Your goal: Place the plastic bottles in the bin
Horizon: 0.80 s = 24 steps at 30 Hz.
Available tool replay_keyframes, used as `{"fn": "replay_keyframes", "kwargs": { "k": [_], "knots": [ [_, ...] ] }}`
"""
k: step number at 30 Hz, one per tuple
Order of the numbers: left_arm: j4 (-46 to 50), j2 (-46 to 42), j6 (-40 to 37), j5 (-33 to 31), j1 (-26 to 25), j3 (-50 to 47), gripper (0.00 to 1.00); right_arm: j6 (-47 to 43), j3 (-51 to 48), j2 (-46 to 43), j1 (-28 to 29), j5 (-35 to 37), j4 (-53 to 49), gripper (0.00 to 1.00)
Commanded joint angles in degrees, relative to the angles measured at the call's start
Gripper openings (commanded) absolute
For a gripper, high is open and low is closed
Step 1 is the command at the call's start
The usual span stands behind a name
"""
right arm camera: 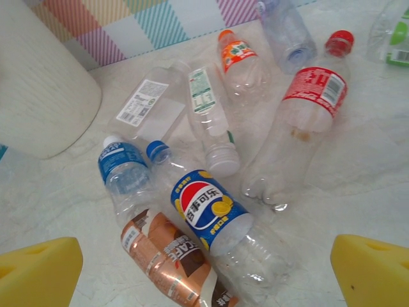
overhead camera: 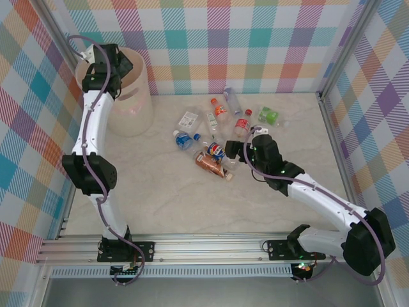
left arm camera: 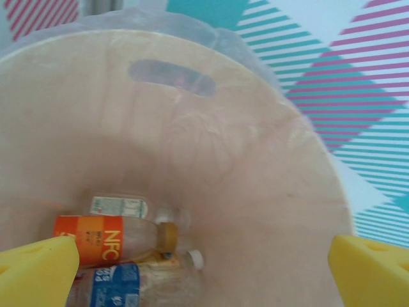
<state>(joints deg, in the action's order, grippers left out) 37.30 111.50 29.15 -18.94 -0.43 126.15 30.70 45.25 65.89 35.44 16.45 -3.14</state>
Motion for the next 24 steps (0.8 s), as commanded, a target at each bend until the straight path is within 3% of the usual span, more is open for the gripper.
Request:
{"fn": "replay_keyframes", "kwargs": {
  "k": [1, 14, 19, 24],
  "knots": [
    [-2.6, -4.4, 0.0, 7.7, 0.3, -0.5, 1.00, 1.0, -0.4, -1.2, -2.2, -0.8, -2.4, 1.00],
    [-18.8, -18.4, 2.1, 28.2, -6.4, -24.3, 1.00, -11.8, 6.2, 7.2, -14.2, -11.0, -8.8, 1.00],
    [-17.8, -19.9, 3.0, 29.3, -11.7, -27.9, 1.00, -18.8, 12.5, 15.0, -18.1, -12.0, -14.6, 1.00],
    [-23.6, -23.2, 5.8, 30.0, -15.8, -37.8, 1.00, -27.8, 21.0, 22.6, -24.5, -13.5, -19.2, 1.00]
  ]
}}
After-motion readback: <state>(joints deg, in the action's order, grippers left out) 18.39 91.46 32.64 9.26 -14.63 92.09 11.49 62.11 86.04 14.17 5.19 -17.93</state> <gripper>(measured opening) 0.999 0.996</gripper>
